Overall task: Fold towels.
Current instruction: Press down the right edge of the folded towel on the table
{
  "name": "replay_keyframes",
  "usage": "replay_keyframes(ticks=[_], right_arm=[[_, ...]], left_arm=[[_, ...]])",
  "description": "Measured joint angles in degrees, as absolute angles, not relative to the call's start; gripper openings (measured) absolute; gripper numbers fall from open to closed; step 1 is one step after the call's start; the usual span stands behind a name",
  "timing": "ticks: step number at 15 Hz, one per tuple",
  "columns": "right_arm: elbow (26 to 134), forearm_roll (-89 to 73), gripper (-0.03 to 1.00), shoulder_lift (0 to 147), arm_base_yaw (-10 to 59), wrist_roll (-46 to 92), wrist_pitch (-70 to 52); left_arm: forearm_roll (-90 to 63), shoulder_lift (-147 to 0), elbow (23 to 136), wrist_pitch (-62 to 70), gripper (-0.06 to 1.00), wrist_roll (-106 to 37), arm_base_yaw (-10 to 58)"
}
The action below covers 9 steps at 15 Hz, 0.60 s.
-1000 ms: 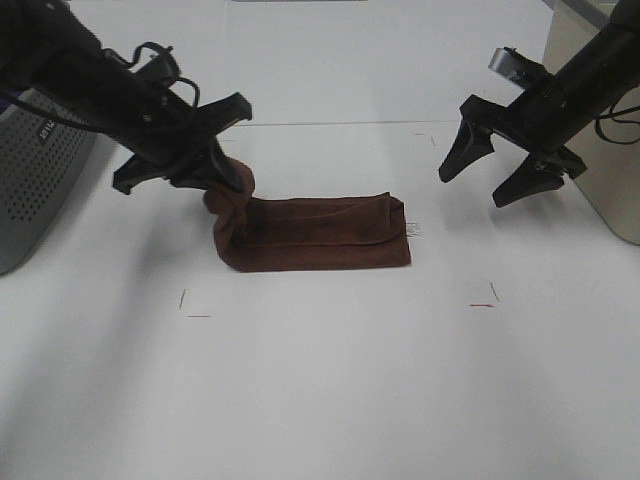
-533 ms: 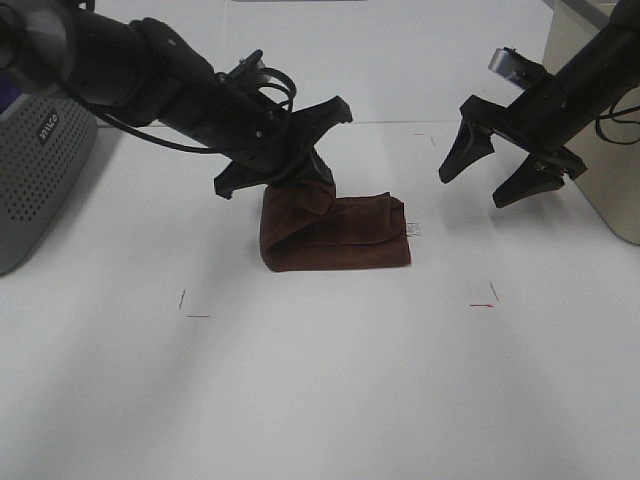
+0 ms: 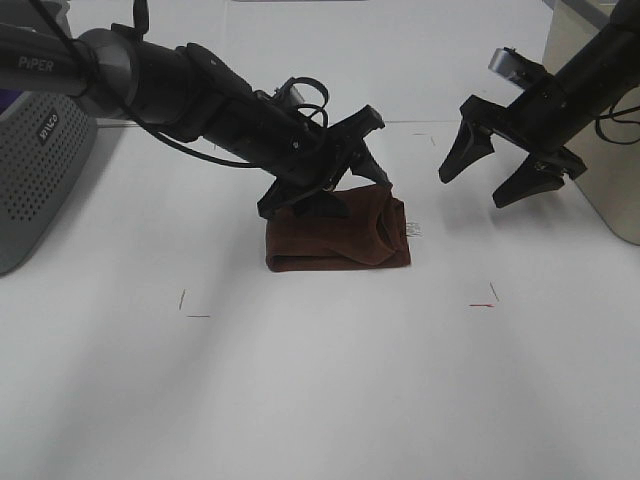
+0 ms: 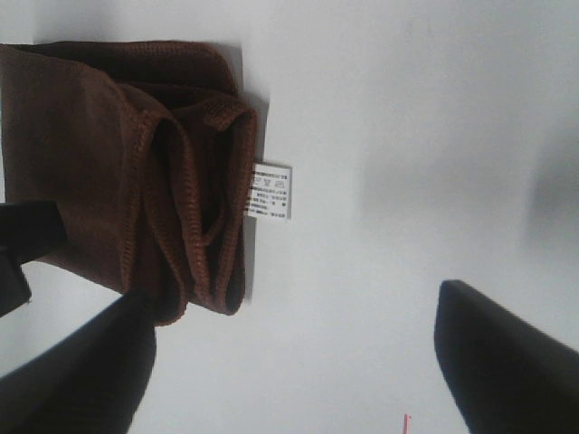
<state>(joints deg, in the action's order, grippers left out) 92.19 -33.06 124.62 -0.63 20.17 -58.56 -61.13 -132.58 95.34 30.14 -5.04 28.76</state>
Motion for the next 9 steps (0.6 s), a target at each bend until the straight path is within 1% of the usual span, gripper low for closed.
replay_keyframes(ticks=[2,5,7,9], right_arm=[[92.2,-33.1,0.79,124.6,-0.6,20.1,-58.6],[92.2,-35.2,0.79,124.6,-0.6,20.3,-59.9],[92.2,-41.3,0.79,124.6,-0.6,22.9,-61.8],[92.2,-47.1,0.79,124.6,1.4,25.3,-62.5]], left_arm=[[-64.5,-132.7,95.3,30.4,0.63,-8.9,28.9],[-65.0,-130.6,95.3,30.7,0.64,-15.8,27.6],[-62.6,-127.8,95.5,31.3,0.64,-20.2,23.8],[-57.0,-125.8,95.6,32.1,0.64,-22.1,18.9]])
